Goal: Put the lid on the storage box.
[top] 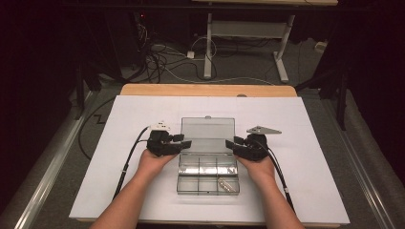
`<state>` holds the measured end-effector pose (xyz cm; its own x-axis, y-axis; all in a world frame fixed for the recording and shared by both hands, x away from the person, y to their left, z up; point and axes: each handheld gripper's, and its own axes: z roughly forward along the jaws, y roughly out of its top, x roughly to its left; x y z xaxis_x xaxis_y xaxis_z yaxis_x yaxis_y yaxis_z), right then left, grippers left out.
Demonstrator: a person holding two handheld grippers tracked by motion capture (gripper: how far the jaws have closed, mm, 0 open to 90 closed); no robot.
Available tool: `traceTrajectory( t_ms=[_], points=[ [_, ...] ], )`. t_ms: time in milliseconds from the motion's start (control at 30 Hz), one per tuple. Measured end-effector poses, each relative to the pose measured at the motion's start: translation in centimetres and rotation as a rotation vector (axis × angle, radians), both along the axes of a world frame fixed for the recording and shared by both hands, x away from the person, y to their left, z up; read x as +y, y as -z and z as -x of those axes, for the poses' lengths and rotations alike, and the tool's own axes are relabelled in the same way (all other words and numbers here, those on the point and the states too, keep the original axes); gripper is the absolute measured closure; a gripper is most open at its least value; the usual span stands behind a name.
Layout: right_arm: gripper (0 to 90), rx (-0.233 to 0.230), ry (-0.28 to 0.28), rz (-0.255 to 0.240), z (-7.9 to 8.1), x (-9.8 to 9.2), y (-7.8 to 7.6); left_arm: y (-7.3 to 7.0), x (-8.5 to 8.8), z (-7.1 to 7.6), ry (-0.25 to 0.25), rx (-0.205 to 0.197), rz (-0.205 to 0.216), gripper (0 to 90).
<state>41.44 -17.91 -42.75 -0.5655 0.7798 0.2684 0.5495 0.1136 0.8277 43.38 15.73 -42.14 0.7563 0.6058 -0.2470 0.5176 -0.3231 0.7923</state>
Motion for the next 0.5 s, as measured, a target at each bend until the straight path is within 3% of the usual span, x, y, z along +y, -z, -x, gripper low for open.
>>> traceTrajectory(
  t_ms=[233, 500],
  points=[
    [60.8, -0.044, 0.004, -0.001, 0.7, -1.2, -1.1, -0.4, 0.1, 0.4, -0.004, -0.029, -0.006, 51.3],
    [67.4, -0.084, -0.032, -0.006, 1.8, -1.4, -1.9, -1.1, 0.4, 0.9, -0.013, -0.054, -0.004, 59.8]
  ],
)
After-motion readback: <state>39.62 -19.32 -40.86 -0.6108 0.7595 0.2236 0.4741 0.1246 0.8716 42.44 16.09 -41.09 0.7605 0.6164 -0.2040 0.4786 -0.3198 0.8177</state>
